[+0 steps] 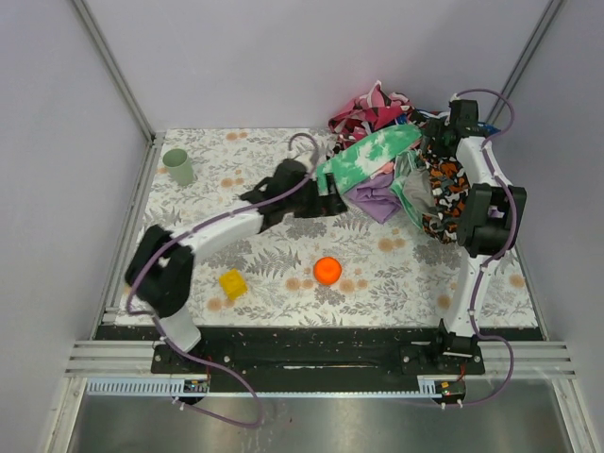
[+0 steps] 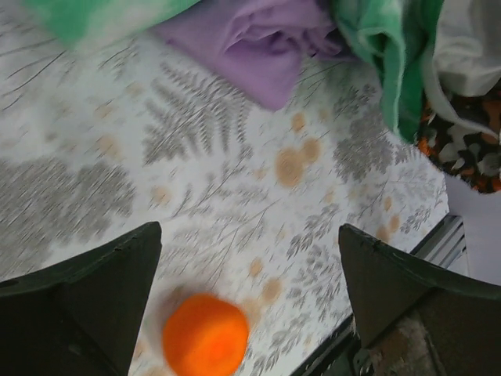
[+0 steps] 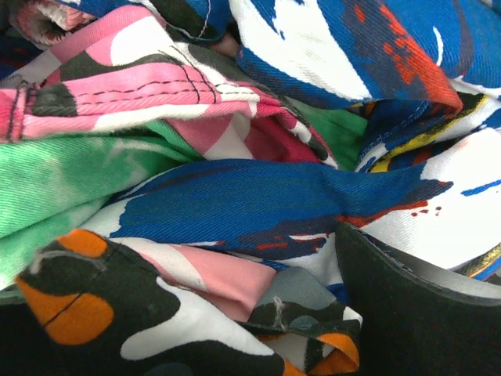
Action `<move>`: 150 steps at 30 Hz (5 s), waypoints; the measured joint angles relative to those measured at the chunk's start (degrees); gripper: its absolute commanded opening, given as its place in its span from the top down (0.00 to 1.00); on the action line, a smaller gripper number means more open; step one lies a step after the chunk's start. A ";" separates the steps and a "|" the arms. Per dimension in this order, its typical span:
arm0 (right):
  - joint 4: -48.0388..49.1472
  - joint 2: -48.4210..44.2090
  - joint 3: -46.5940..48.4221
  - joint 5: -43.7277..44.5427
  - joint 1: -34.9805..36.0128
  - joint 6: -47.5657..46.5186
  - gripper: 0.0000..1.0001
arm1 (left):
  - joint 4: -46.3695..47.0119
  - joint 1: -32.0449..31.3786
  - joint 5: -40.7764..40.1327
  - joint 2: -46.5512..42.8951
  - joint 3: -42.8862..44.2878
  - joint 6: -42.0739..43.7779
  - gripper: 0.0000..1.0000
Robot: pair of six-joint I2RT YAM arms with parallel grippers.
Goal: Pick out a specific cloth from the pile
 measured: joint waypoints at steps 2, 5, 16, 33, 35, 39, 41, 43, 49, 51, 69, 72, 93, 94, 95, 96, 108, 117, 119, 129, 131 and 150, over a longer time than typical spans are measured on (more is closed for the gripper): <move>-0.46 0.61 0.70 -0.46 -0.11 0.37 0.05 | 1.42 -2.73 -0.74 8.00 7.34 -0.55 0.01; -0.94 1.29 1.55 -1.79 -0.22 0.94 0.05 | 1.38 -6.03 -3.74 19.12 18.03 -2.38 0.01; -2.60 3.37 3.85 -7.50 -2.10 3.61 0.06 | -2.12 -8.79 -15.91 42.03 37.81 -14.27 0.01; 1.66 3.17 1.05 -11.43 -3.17 6.40 0.06 | 10.80 -8.46 -22.01 65.37 67.91 -25.07 0.76; 1.70 3.17 0.92 -11.45 -3.13 6.43 0.06 | 11.50 -8.28 -22.27 66.12 68.30 -25.20 1.00; 1.36 3.17 0.92 -11.17 -2.93 6.14 0.05 | 16.09 -8.28 -21.64 61.44 59.76 -21.79 1.00; 0.28 3.37 1.03 -10.97 -2.73 6.05 0.05 | 20.96 -8.28 -20.70 54.21 47.50 -18.78 1.00; -1.64 4.20 2.23 -10.32 -1.81 6.29 0.05 | 22.73 -8.22 -20.74 44.19 33.83 -14.67 1.00; -6.97 8.41 8.74 -9.53 0.04 7.87 0.05 | 15.56 -8.22 -20.55 16.85 18.32 0.94 1.00; -7.08 9.31 9.68 -7.96 0.04 8.50 0.05 | 11.78 -8.11 -20.26 9.09 18.32 5.75 1.00; -7.13 12.98 12.39 -2.25 -2.47 10.34 0.05 | -20.13 -0.13 -18.60 1.68 49.22 23.34 1.00; -7.15 13.05 12.39 -2.12 -2.95 10.34 0.05 | -21.92 0.55 -19.56 1.73 54.53 25.22 1.00; -7.34 13.68 12.44 -0.20 -3.96 10.32 0.04 | -12.28 7.23 -36.02 -2.01 66.14 38.88 1.00; -7.34 13.70 12.46 -0.20 -3.98 10.32 0.03 | -11.39 7.50 -37.07 -2.27 66.88 39.71 1.00; -7.34 13.73 12.50 -0.20 -3.98 10.32 0.03 | -10.93 7.67 -37.73 -2.49 67.58 40.22 1.00; -7.34 13.79 12.55 -0.20 -3.98 10.32 0.04 | -10.25 7.82 -38.38 -2.86 68.26 40.92 1.00; -5.99 13.22 11.10 -0.50 -4.17 10.32 0.03 | -7.30 8.17 -38.56 -3.21 69.85 40.98 1.00; -5.05 12.94 10.14 -1.14 -4.37 10.27 0.02 | -13.07 8.15 -32.87 2.47 67.25 35.60 1.00; -4.55 12.68 9.57 -1.36 -4.46 10.25 0.02 | -12.94 8.13 -32.59 2.47 65.37 35.06 1.00; -1.09 9.53 4.57 -1.27 -4.70 10.01 0.01 | -8.02 17.27 -28.50 0.07 44.96 26.99 1.00; -0.81 8.81 3.67 -1.20 -4.83 9.90 0.01 | -5.18 18.67 -26.25 -2.05 35.21 26.08 1.00; -3.30 -32.22 -8.81 5.03 -3.37 10.29 0.00 | -16.13 16.17 -17.40 15.43 17.27 12.28 0.01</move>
